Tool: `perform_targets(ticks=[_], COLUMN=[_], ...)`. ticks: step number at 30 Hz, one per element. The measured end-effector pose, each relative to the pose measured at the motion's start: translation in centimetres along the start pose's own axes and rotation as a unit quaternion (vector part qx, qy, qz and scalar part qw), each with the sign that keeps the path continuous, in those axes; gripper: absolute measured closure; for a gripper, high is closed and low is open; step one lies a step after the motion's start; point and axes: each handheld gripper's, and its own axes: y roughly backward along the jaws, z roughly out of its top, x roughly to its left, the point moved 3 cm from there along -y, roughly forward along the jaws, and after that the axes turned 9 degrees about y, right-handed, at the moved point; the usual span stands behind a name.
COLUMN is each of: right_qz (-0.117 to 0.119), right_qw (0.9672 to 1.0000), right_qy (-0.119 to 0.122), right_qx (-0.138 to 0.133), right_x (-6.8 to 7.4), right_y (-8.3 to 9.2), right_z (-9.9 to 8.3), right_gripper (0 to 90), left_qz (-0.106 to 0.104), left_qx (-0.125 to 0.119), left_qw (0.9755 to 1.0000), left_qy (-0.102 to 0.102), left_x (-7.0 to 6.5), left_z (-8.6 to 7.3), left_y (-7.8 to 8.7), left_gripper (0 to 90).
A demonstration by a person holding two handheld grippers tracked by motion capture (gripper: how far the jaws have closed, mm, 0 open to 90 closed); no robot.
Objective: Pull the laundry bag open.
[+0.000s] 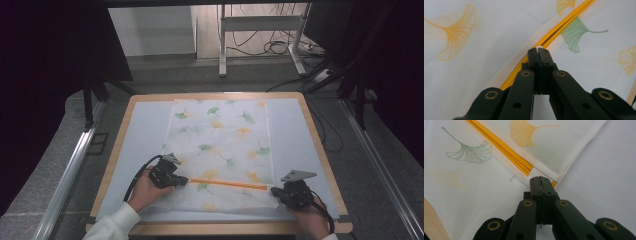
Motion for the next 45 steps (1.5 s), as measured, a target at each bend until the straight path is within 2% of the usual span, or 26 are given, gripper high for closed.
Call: perform_targets(ticks=[11,25,45], right_qz=[0.0,0.0,0.0], right_qw=[1.0,1.0,1.0], right_qy=[0.001,0.002,0.003], right_qx=[0.0,0.0,0.001], right_x=[0.0,0.0,0.0], right_y=[0.0,0.0,0.0], right_z=[0.0,0.0,0.0], right_gripper=[90.0,90.0,90.0], left_qz=[0.002,0.013,0.022], left_qx=[-0.004,-0.003,-0.006], left_qw=[0.9998,0.9996,0.9988], left_qy=[0.018,0.023,0.044], left_x=[1.5,2.2,3.8], left_z=[-1.1,-1.8,-3.4], left_y=[1.1,1.8,3.3], left_gripper=[90.0,90.0,90.0])
